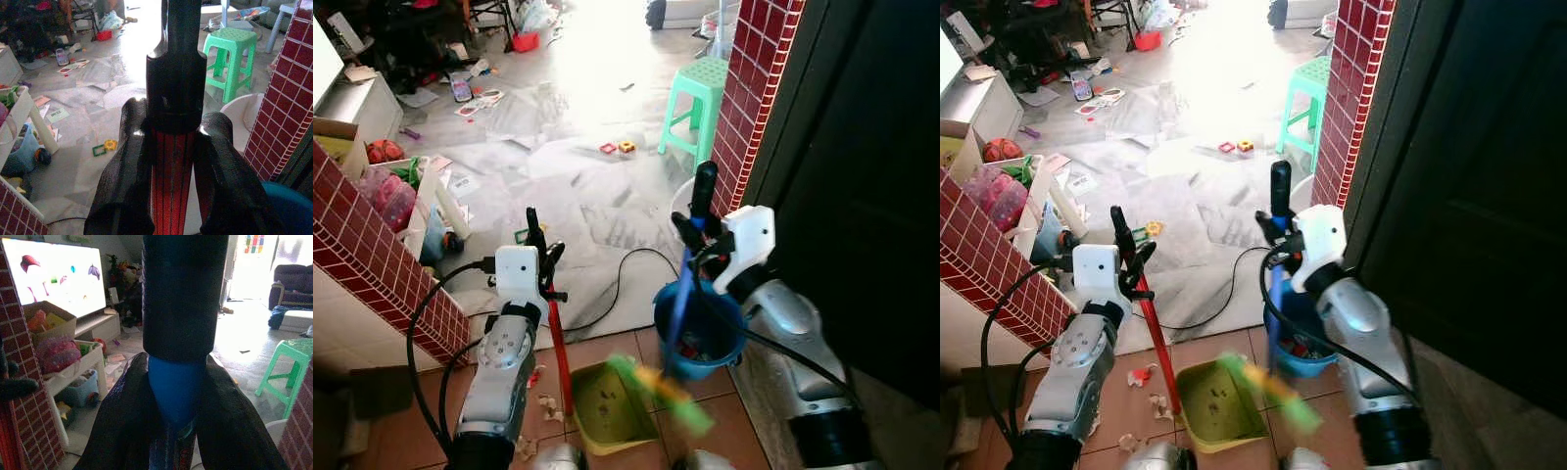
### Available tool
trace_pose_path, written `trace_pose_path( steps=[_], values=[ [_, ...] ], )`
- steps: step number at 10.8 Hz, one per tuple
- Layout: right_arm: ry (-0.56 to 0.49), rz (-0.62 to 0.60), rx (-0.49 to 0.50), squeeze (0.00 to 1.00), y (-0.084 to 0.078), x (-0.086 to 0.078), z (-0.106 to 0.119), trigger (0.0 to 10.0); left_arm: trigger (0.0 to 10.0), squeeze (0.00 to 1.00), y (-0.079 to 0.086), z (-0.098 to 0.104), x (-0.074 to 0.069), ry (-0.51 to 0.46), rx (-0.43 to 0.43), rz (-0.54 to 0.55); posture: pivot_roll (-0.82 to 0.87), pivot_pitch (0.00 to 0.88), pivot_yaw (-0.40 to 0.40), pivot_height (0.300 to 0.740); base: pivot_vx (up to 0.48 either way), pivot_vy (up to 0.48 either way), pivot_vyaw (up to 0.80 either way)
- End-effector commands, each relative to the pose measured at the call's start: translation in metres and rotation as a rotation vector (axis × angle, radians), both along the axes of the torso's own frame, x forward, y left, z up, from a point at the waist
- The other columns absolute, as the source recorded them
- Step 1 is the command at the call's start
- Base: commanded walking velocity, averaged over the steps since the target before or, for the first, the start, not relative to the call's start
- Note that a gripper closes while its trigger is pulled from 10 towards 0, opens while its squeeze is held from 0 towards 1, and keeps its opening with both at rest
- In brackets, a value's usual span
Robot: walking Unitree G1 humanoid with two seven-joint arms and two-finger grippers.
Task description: Sweep floor
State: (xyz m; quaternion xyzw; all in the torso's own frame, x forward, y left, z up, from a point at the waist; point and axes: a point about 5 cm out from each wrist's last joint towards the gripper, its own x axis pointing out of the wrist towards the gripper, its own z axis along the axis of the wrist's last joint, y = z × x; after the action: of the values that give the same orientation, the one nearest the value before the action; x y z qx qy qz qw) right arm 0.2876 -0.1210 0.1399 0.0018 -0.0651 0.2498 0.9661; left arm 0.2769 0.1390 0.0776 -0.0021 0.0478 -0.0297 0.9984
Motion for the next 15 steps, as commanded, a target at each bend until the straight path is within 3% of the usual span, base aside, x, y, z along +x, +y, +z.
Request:
trace_pose_path(
  steps=[1,5,8,12,14,15],
  values=[
    [-0.059,0.002,0.026,0.00,0.004,0.003,0.014,10.0,10.0,0.00,0.004,0.012,0.002,-0.046,0.017,-0.001,-0.07,0.000,0.090,0.740,0.000,0.480,0.00],
    [-0.063,-0.066,0.024,0.00,0.000,0.011,0.015,10.0,10.0,0.00,0.000,0.016,0.004,-0.043,0.026,-0.018,-0.06,0.000,0.095,0.740,0.000,0.406,0.60],
    [-0.094,-0.151,0.005,0.00,-0.007,0.015,0.015,10.0,10.0,0.00,-0.014,0.021,0.003,-0.074,-0.005,-0.070,-0.07,0.000,0.104,0.740,0.000,0.480,0.00],
    [-0.190,-0.220,-0.047,0.00,-0.013,0.027,0.031,10.0,10.0,0.00,-0.020,0.062,0.018,-0.218,0.001,-0.080,-0.06,0.000,0.100,0.740,0.000,0.000,0.00],
    [-0.190,-0.220,-0.047,0.00,-0.013,0.027,0.031,10.0,10.0,0.00,-0.020,0.062,0.018,-0.218,0.001,-0.080,-0.06,0.000,0.100,0.740,0.000,0.000,0.00],
    [-0.259,-0.242,-0.061,0.00,-0.011,0.031,0.046,10.0,10.0,0.00,-0.019,0.104,0.022,-0.365,-0.011,-0.077,-0.05,0.000,0.083,0.740,0.000,0.000,0.00]
  ],
)
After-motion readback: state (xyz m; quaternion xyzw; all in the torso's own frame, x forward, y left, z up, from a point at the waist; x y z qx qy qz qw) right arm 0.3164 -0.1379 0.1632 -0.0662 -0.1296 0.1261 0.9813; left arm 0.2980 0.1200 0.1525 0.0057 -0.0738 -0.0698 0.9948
